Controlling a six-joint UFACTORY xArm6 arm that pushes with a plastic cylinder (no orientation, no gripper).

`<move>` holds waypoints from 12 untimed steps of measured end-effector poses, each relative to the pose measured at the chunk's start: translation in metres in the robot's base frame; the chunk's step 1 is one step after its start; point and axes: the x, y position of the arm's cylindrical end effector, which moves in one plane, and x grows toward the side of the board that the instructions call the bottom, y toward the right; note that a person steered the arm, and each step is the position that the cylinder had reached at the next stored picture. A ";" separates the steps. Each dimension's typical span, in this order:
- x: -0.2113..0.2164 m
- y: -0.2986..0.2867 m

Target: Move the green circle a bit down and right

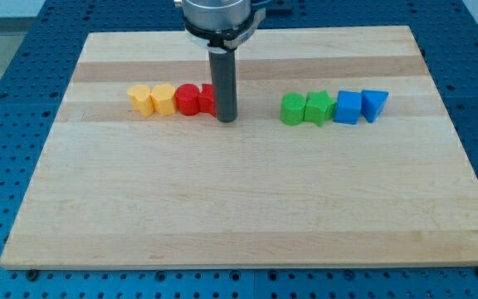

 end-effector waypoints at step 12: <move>0.009 0.124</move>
